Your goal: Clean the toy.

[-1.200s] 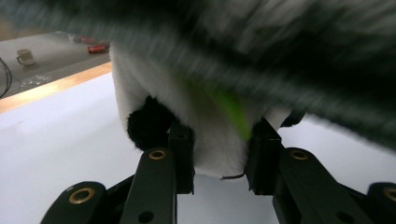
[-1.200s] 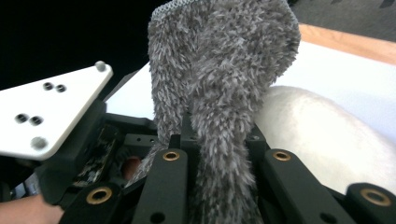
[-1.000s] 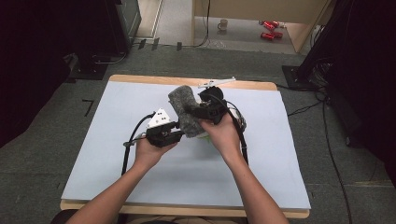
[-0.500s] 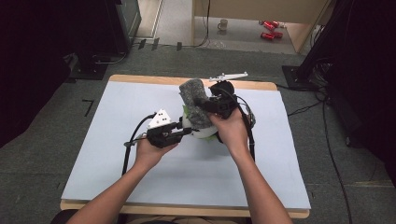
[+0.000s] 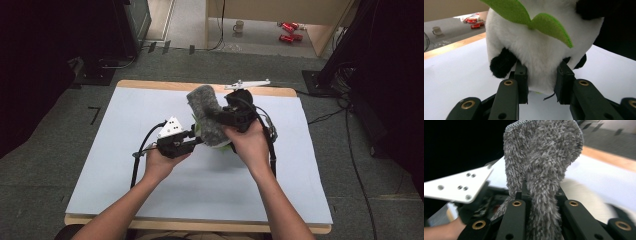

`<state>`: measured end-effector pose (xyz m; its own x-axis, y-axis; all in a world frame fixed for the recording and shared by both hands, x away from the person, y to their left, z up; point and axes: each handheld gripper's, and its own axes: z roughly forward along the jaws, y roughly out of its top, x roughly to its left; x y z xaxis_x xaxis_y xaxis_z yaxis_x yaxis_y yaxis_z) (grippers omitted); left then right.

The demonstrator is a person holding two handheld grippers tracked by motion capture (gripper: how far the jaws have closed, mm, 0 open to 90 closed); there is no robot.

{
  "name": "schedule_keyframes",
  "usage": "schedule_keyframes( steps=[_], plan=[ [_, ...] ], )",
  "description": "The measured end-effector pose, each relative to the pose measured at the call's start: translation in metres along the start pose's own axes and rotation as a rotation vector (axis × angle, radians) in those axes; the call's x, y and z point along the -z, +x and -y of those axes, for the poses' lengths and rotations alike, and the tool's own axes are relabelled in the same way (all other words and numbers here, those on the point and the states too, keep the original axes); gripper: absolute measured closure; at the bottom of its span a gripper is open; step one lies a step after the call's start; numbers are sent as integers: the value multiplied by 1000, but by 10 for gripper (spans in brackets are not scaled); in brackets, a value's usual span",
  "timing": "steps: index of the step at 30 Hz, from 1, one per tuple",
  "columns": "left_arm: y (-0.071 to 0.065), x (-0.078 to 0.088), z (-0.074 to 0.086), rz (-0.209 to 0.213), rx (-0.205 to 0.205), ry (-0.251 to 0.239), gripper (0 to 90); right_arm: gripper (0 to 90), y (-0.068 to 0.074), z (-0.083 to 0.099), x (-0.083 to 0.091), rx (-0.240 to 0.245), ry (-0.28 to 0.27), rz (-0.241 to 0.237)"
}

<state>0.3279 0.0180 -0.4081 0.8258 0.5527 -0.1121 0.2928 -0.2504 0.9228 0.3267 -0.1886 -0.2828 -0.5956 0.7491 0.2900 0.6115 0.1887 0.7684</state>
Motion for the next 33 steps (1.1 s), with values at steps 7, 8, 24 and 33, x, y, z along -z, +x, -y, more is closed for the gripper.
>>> schedule_keyframes(
  steps=[7,8,24,33],
  plan=[
    [-3,1,-1,-14,-11,7,689,793,0,14,-35,-11,114,-8],
    [-3,-1,1,-8,-6,7,689,793,-3,16,-37,-8,117,-4],
    [9,1,8,34,6,13,699,794,-32,11,-10,-62,19,38],
    [28,11,13,51,87,14,703,796,-51,13,14,-97,-35,107]
  ],
)
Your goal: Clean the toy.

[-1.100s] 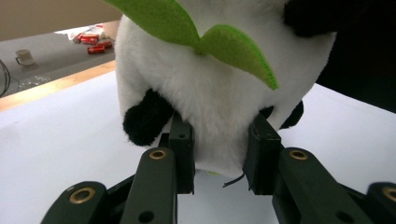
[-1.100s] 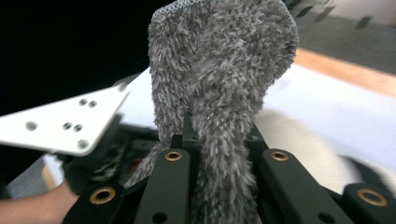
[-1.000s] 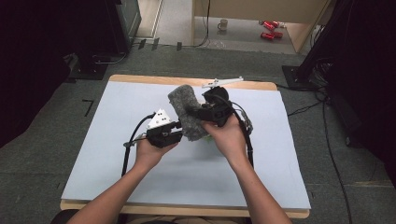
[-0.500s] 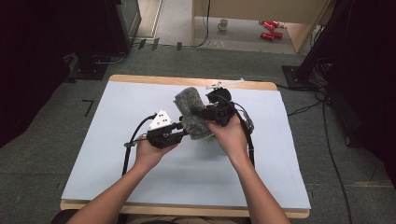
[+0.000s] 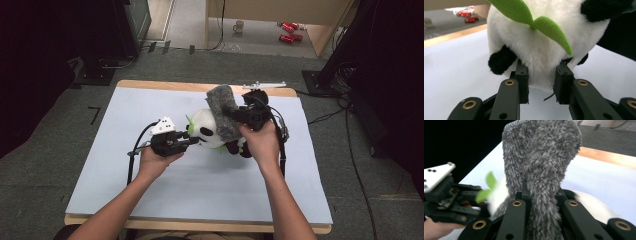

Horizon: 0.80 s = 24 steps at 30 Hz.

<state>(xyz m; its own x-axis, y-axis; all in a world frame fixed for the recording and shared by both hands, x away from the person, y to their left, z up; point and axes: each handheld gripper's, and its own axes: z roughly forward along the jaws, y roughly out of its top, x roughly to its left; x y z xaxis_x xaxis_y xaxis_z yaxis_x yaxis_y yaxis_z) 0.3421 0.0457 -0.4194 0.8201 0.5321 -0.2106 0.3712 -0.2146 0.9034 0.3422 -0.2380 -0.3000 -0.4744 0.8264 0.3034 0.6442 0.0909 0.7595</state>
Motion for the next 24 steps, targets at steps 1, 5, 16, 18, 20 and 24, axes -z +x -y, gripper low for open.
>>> schedule_keyframes(
  steps=[1,5,16,18,20,24],
  plan=[
    [4,2,0,2,20,0,704,796,-5,1,3,-7,-6,7],
    [15,4,5,16,98,-22,710,795,-21,7,14,-34,-34,13],
    [24,7,13,24,77,-18,712,791,-51,42,8,-45,-37,28],
    [27,7,16,29,82,-14,711,788,-52,46,2,-40,-23,32],
    [30,7,19,26,76,-10,708,787,-53,52,-6,-36,-15,36],
    [37,7,25,40,68,-5,642,786,-54,57,-15,-36,-9,32]
  ],
)
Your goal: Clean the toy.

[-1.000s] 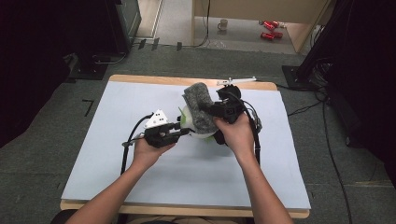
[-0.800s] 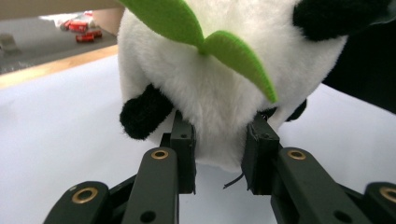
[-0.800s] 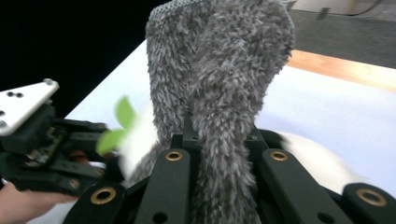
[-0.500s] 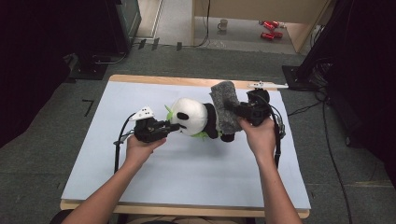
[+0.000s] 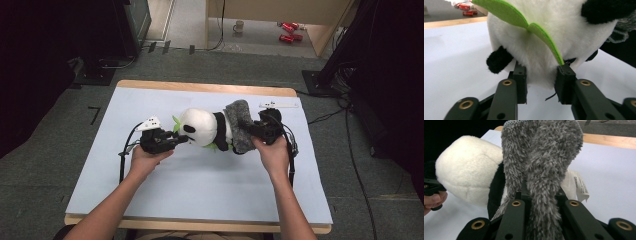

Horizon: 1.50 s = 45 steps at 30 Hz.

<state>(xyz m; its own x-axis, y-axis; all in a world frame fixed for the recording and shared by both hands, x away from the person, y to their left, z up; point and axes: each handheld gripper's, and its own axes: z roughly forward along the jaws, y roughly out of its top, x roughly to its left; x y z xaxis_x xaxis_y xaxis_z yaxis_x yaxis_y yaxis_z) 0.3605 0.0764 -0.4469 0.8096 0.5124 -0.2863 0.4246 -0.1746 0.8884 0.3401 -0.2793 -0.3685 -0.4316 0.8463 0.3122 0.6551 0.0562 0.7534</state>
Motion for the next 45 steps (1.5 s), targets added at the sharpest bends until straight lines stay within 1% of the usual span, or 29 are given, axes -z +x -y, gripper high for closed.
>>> schedule_keyframes(
  steps=[1,4,5,7,8,10,11,13,14,16,18,20,21,22,23,25,26,27,28,29,32,35,36,39,41,43,45],
  plan=[
    [1,0,0,8,2,6,642,786,0,0,0,0,0,0],
    [7,1,2,27,4,30,544,785,2,2,-2,5,-9,8],
    [9,3,3,28,4,44,511,785,3,3,-3,7,-15,8],
    [12,5,4,28,-2,72,479,782,6,3,-4,16,-19,0],
    [15,7,5,33,-6,100,472,781,7,4,-5,16,-19,-7],
    [18,9,6,25,-19,144,461,779,12,5,-7,30,-15,-25],
    [20,11,8,28,-30,171,461,778,14,5,-8,32,-12,-34],
    [22,15,9,13,-54,193,461,777,20,7,-10,44,-7,-44],
    [24,18,10,13,-60,207,461,778,23,8,-11,54,-5,-49],
    [28,22,12,11,-66,220,461,777,30,10,-13,69,1,-54],
    [34,27,15,8,-67,230,467,777,35,12,-14,74,12,-72],
    [40,32,17,11,-66,229,481,776,39,14,-16,80,15,-80],
    [43,36,17,7,-72,209,488,776,40,15,-16,84,20,-82],
    [45,39,17,-7,-80,195,489,775,41,17,-17,88,25,-84],
    [49,44,17,-24,-70,170,489,773,42,18,-18,89,29,-87],
    [56,52,16,-43,-19,119,489,772,43,21,-19,79,30,-109],
    [58,55,15,-47,-2,95,489,771,43,23,-20,78,38,-122],
    [59,57,14,-48,8,77,488,771,44,25,-21,73,44,-134],
    [59,58,13,-43,13,65,488,771,44,27,-22,73,40,-141],
    [58,58,13,-38,17,53,486,771,44,28,-21,76,38,-141],
    [56,54,12,-23,16,56,483,771,43,29,-19,76,56,-146],
    [51,47,12,-7,16,80,481,773,43,28,-15,70,62,-171],
    [50,46,12,-8,16,90,483,774,43,26,-12,63,63,-176],
    [50,44,13,3,53,87,483,776,42,20,-2,65,42,-162],
    [49,43,13,4,51,90,482,776,37,17,4,60,24,-145],
    [47,43,13,4,37,93,478,775,30,16,9,43,10,-135],
    [46,44,13,1,28,95,477,775,19,13,15,19,-14,-118]
  ],
)
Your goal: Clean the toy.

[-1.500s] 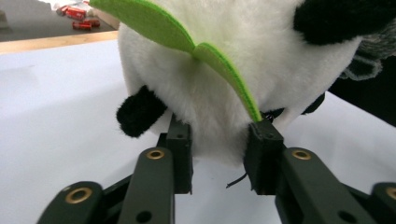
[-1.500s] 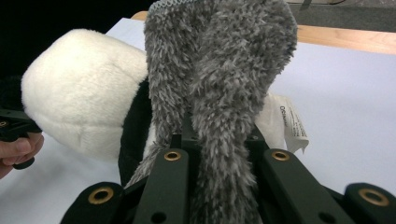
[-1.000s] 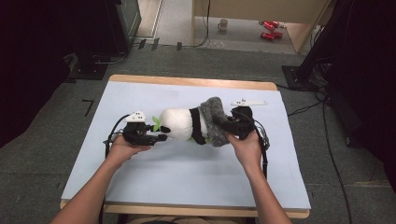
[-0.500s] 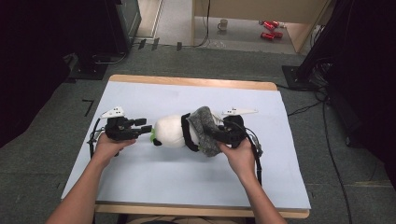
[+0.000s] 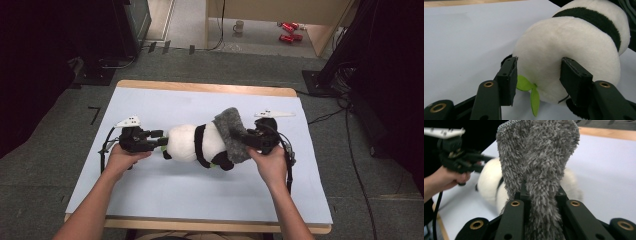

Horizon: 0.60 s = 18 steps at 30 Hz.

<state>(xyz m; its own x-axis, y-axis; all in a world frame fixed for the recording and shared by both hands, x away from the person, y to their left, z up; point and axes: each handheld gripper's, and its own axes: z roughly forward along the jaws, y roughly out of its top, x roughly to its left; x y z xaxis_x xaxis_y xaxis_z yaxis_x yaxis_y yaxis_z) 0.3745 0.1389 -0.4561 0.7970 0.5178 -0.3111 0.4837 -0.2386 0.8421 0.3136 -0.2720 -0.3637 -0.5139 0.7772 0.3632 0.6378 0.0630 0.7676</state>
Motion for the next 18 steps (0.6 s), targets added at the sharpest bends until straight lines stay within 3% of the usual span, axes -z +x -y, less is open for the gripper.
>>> schedule_keyframes(
  steps=[4,8,10,13,18],
  plan=[
    [0,0,0,-4,-4,2,474,775,-20,-2,12,-31,-32,57],
    [-1,2,0,-3,-14,9,462,766,-36,2,15,-51,-25,111],
    [-1,3,0,3,-18,13,451,766,-41,4,12,-36,-11,154],
    [-3,3,-1,4,-22,17,441,767,-53,11,5,-50,4,185],
    [-4,4,0,5,-34,18,432,761,-72,25,-12,-73,42,197]
  ],
)
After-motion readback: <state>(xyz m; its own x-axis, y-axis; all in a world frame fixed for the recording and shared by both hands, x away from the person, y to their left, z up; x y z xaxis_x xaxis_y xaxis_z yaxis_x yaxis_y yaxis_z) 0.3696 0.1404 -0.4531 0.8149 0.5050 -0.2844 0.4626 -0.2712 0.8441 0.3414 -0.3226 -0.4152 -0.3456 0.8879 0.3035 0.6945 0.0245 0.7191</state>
